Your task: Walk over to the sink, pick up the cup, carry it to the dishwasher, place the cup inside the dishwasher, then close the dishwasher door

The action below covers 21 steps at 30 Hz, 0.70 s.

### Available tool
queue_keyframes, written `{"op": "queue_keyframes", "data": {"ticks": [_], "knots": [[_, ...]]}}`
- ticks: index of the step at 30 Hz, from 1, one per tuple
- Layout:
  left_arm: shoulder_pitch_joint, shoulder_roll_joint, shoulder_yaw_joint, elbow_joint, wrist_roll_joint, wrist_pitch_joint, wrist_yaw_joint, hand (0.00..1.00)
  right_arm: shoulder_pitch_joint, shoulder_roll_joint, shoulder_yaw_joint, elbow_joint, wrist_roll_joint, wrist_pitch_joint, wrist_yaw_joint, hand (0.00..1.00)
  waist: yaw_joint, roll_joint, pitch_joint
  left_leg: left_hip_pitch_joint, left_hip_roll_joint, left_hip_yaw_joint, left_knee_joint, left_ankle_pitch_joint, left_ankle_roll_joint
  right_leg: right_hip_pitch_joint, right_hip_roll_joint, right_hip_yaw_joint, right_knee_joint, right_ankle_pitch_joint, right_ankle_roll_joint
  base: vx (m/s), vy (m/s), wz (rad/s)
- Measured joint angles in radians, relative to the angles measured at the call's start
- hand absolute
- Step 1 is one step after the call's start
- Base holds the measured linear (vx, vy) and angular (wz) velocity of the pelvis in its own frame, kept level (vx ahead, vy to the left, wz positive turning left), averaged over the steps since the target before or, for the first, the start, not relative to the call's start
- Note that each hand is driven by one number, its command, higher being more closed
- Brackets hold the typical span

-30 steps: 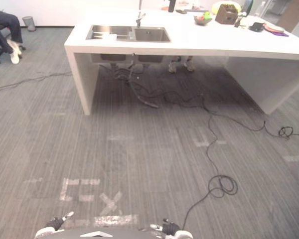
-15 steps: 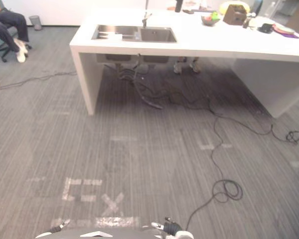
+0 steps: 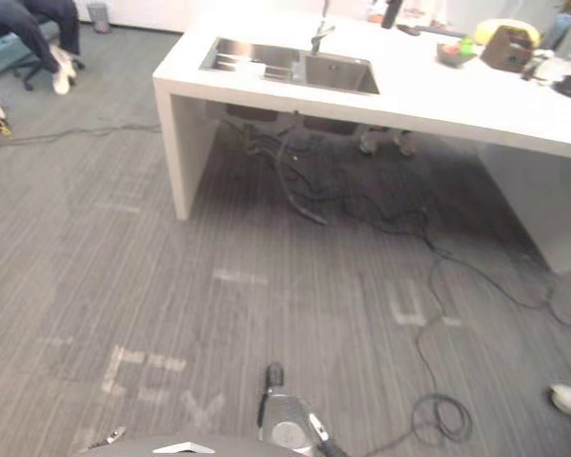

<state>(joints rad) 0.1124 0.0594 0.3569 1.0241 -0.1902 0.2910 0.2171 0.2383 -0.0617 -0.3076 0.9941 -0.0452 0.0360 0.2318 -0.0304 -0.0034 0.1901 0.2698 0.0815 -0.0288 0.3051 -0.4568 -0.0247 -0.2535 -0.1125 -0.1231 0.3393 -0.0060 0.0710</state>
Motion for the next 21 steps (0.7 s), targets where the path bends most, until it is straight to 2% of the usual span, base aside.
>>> {"op": "queue_keyframes", "data": {"ticks": [1,2,3,4,5,6,7,8,9,10,11,12,13,14,15,16,17,18,19,20,21], "knots": [[0.011,-0.015,0.007,0.0,0.0,-0.003,0.001,0.0,0.014,-0.007,-0.009,-0.003,-0.001,0.007,0.008,0.0,-0.005,0.024,-0.019,0.014,0.028,0.009,0.01,-0.006,-0.014,-0.021,0.023,-0.01,0.058,-0.002,-0.003,0.64,-0.327,-0.08],[0.015,-0.038,0.035,-0.004,0.0,-0.014,0.003,0.0,0.014,-0.02,-0.019,-0.001,-0.002,0.016,0.014,0.0,-0.006,0.037,-0.029,-0.005,0.065,0.03,0.066,0.013,-0.032,-0.038,0.051,-0.024,0.118,-0.062,-0.03,0.75,-0.4,-0.18],[0.013,-0.04,0.05,-0.002,0.0,-0.028,0.004,0.0,0.015,-0.027,-0.032,0.004,-0.002,0.017,0.018,0.0,-0.011,0.052,-0.042,-0.062,0.089,0.03,0.177,0.079,-0.045,-0.044,0.077,-0.03,0.146,-0.112,-0.05,0.63,-0.342,-0.24],[0.011,-0.042,0.059,-0.002,-0.001,-0.03,0.004,0.0,0.014,-0.027,-0.037,0.003,-0.002,0.016,0.018,0.0,-0.013,0.054,-0.044,-0.075,0.092,0.029,0.206,0.097,-0.046,-0.042,0.081,-0.031,0.144,-0.119,-0.055,0.61,-0.344,-0.15],[-0.004,-0.058,0.094,0.002,-0.002,-0.039,0.014,0.0,0.013,-0.029,-0.055,0.004,-0.004,0.011,0.02,0.0,-0.018,0.066,-0.046,-0.149,0.112,0.032,0.349,0.2,-0.051,-0.01,0.102,-0.035,0.116,-0.143,-0.066,0.63,-0.32,-0.05],[-0.011,-0.067,0.123,0.007,-0.003,-0.058,0.021,0.0,0.013,-0.037,-0.057,0.003,-0.021,0.008,0.027,0.0,-0.021,0.067,-0.039,-0.229,0.146,0.044,0.52,0.335,-0.051,0.06,0.128,-0.035,0.052,-0.156,-0.085,0.62,-0.297,-0.02],[-0.014,-0.067,0.126,0.007,-0.002,-0.068,0.023,0.0,0.01,-0.04,-0.056,0.004,-0.03,0.005,0.028,0.0,-0.021,0.068,-0.035,-0.271,0.166,0.053,0.624,0.319,-0.051,0.107,0.146,-0.034,0.016,-0.159,-0.092,0.62,-0.265,0.03],[-0.02,-0.065,0.131,0.003,0.001,-0.09,0.026,0.0,0.008,-0.042,-0.054,0.008,-0.039,-0.004,0.024,0.0,-0.017,0.069,-0.023,-0.34,0.179,0.061,0.783,0.262,-0.05,0.225,0.167,-0.036,-0.057,-0.165,-0.104,0.6,-0.222,-0.05],[-0.022,-0.062,0.113,-0.022,0.03,-0.119,0.038,0.0,0.007,-0.041,-0.045,0.021,-0.04,-0.013,0.019,0.0,-0.002,0.044,-0.011,-0.392,0.164,0.075,0.838,0.218,-0.052,0.322,0.172,-0.035,-0.112,-0.17,-0.113,0.68,-0.23,-0.13],[-0.018,-0.06,0.093,-0.041,0.077,-0.142,0.045,0.0,-0.002,-0.042,-0.037,0.028,-0.039,-0.018,0.018,0.0,0.005,0.037,-0.01,-0.42,0.151,0.089,0.83,0.199,-0.055,0.359,0.172,-0.028,-0.137,-0.173,-0.117,0.61,-0.163,-0.33],[-0.014,-0.061,0.028,-0.09,0.187,-0.19,0.072,0.0,-0.027,-0.054,-0.024,0.037,-0.038,-0.029,0.019,0.0,0.023,0.031,-0.008,-0.486,0.125,0.131,0.777,0.158,-0.049,0.418,0.169,-0.012,-0.174,-0.175,-0.121,0.48,-0.087,-0.41],[-0.013,-0.059,-0.048,-0.15,0.278,-0.227,0.1,0.0,-0.054,-0.062,-0.024,0.037,-0.031,-0.034,0.016,0.0,0.032,0.032,-0.007,-0.55,0.101,0.184,0.674,0.134,-0.036,0.454,0.16,0.005,-0.203,-0.177,-0.123,0.47,-0.004,-0.41],[-0.015,-0.058,-0.081,-0.177,0.311,-0.242,0.112,0.0,-0.067,-0.061,-0.024,0.033,-0.031,-0.034,0.012,0.0,0.033,0.031,-0.006,-0.574,0.084,0.206,0.603,0.132,-0.033,0.471,0.151,0.01,-0.215,-0.179,-0.123,0.47,0.071,-0.38],[-0.021,-0.059,-0.139,-0.23,0.348,-0.273,0.132,0.0,-0.088,-0.056,-0.028,0.022,-0.031,-0.034,0.004,0.0,0.035,0.025,-0.001,-0.608,0.037,0.224,0.41,0.156,-0.028,0.5,0.127,0.02,-0.226,-0.192,-0.115,0.57,0.13,-0.45],[-0.02,-0.06,-0.194,-0.275,0.363,-0.302,0.15,0.0,-0.1,-0.05,-0.03,0.011,-0.031,-0.035,0.003,0.0,0.043,0.018,0.005,-0.617,-0.011,0.2,0.184,0.237,-0.037,0.525,0.096,0.036,-0.226,-0.228,-0.091,0.47,0.144,-0.51],[-0.018,-0.062,-0.22,-0.295,0.372,-0.313,0.155,0.0,-0.104,-0.05,-0.029,0.009,-0.031,-0.037,0.001,0.0,0.048,0.026,0.009,-0.614,-0.023,0.159,0.066,0.285,-0.048,0.54,0.092,0.045,-0.232,-0.242,-0.08,0.46,0.201,-0.62],[-0.014,-0.064,-0.262,-0.327,0.373,-0.338,0.17,0.0,-0.106,-0.057,-0.021,0.007,-0.022,-0.04,-0.003,0.0,0.057,0.042,0.018,-0.61,-0.019,0.118,-0.008,0.417,-0.062,0.577,0.092,0.077,-0.248,-0.287,-0.061,0.37,0.199,-0.46],[-0.015,-0.07,-0.282,-0.337,0.375,-0.351,0.178,0.0,-0.109,-0.064,-0.015,0.009,-0.019,-0.035,-0.006,0.0,0.06,0.048,0.019,-0.608,-0.027,0.114,0.012,0.457,-0.05,0.59,0.093,0.094,-0.249,-0.309,-0.067,0.44,0.253,-0.4],[-0.019,-0.069,-0.31,-0.366,0.388,-0.367,0.199,0.0,-0.122,-0.062,-0.004,0.016,-0.02,-0.032,-0.022,0.0,0.06,0.035,0.029,-0.632,-0.043,0.111,0.078,0.447,-0.025,0.592,0.083,0.134,-0.231,-0.326,-0.101,0.34,0.202,-0.1],[-0.029,-0.062,-0.327,-0.39,0.401,-0.384,0.218,0.0,-0.13,-0.061,0.013,0.018,-0.019,-0.029,-0.027,0.0,0.056,0.027,0.039,-0.654,-0.054,0.109,0.12,0.43,0.002,0.587,0.08,0.15,-0.209,-0.312,-0.096,0.53,0.278,0.21],[-0.042,-0.058,-0.356,-0.435,0.426,-0.387,0.229,0.0,-0.138,-0.052,0.016,0.027,-0.014,-0.01,-0.04,0.0,0.049,0.006,0.053,-0.646,-0.078,0.105,0.13,0.418,0.032,0.56,0.064,0.152,-0.129,-0.297,-0.097,0.46,0.225,0.3]]}}
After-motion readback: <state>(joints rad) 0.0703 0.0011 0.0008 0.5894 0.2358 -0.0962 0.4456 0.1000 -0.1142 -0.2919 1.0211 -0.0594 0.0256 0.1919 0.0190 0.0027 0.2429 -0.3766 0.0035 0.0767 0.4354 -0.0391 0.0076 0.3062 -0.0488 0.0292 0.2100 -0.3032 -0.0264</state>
